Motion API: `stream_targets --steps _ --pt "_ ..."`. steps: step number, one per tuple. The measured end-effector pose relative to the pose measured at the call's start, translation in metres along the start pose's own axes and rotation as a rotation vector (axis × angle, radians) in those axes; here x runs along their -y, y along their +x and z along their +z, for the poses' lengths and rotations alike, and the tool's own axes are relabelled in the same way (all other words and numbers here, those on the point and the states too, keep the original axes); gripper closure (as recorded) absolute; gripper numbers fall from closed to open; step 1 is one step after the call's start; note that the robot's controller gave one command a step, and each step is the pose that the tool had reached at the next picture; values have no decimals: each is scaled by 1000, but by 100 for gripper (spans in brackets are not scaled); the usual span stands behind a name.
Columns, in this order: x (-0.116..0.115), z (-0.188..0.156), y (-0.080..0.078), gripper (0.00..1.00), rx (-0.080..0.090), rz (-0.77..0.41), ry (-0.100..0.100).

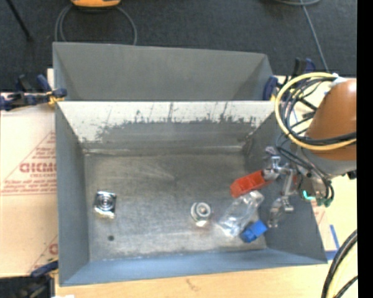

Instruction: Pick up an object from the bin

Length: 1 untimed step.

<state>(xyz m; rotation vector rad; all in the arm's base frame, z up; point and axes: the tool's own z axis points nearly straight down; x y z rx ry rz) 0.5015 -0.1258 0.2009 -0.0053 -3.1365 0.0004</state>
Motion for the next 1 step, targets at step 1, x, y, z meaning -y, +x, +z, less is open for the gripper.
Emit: stream_targets --steps 1 --pt "13 109 -57 0 7 -264 4"
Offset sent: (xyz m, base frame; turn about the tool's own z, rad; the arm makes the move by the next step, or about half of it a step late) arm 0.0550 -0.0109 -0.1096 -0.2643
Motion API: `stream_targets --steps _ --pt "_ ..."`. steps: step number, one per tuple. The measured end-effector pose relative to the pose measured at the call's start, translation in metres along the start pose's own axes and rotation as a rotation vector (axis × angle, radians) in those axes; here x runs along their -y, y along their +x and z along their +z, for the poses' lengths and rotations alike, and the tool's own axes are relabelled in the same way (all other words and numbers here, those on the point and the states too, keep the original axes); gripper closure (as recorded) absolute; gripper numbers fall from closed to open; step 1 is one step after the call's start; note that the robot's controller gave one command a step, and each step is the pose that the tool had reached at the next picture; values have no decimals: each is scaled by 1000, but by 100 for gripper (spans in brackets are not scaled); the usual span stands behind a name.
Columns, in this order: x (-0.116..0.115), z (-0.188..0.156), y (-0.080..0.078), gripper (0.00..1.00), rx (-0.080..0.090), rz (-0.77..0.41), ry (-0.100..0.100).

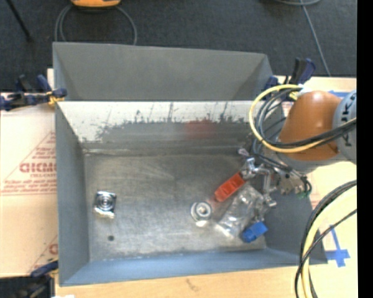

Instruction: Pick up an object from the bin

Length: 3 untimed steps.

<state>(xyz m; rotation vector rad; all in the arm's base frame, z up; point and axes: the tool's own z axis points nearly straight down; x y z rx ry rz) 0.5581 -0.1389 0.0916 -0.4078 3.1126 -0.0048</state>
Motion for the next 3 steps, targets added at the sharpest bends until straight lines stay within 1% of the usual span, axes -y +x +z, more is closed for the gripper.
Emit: stream_targets --steps 1,2,3 --pt "-2 -3 -2 100 4 -3 -2" --pt "1 -2 3 100 19 241 4" --pt "-31 -160 -27 100 8 63 1"
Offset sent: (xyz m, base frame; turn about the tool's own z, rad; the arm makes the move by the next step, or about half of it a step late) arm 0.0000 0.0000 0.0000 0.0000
